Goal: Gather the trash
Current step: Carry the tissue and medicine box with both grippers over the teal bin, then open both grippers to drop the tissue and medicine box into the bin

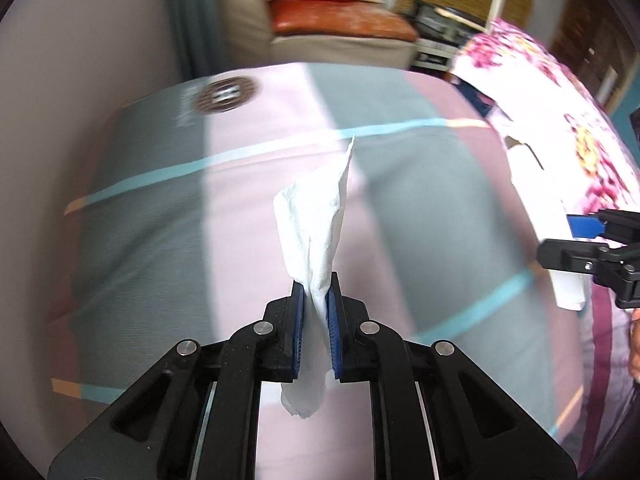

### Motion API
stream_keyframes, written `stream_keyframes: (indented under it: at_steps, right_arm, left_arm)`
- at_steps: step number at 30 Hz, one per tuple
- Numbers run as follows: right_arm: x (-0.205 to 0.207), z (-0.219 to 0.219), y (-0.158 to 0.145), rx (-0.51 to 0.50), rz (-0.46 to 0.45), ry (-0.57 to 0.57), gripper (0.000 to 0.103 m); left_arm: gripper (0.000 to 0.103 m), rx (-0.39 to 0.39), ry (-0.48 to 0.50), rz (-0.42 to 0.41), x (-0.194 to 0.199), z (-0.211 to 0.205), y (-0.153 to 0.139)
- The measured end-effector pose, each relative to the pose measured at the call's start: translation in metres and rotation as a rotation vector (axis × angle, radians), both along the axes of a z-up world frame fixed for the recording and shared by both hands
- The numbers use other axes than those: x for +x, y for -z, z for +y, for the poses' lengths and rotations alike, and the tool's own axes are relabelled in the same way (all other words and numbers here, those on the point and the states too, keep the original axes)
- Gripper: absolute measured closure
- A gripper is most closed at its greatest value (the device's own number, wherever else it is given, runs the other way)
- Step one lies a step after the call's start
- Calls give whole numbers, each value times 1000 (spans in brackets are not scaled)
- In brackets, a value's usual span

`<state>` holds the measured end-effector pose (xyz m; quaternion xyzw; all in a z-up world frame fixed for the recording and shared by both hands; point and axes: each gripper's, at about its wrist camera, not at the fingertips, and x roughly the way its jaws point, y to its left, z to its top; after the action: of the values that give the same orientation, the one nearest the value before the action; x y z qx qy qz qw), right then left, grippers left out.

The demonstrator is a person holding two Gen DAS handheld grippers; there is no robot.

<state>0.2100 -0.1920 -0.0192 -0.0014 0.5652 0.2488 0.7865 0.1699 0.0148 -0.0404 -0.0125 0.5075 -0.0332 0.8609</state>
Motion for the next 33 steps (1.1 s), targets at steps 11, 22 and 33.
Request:
stream_keyframes:
  at_steps: [11,22,33]
  right_arm:
    - [-44,-117,-12,137,-70,238,38]
    - [-75,-228,-16,132,-144,456,38]
    - [-81,-290,8,133,-108,579,38]
  left_arm:
    - [91,16,202,-1,-7,-129,-14]
    - [91,-43,357,29,-5,-233,-9]
    - [91,-75,457,82,6,-300,13]
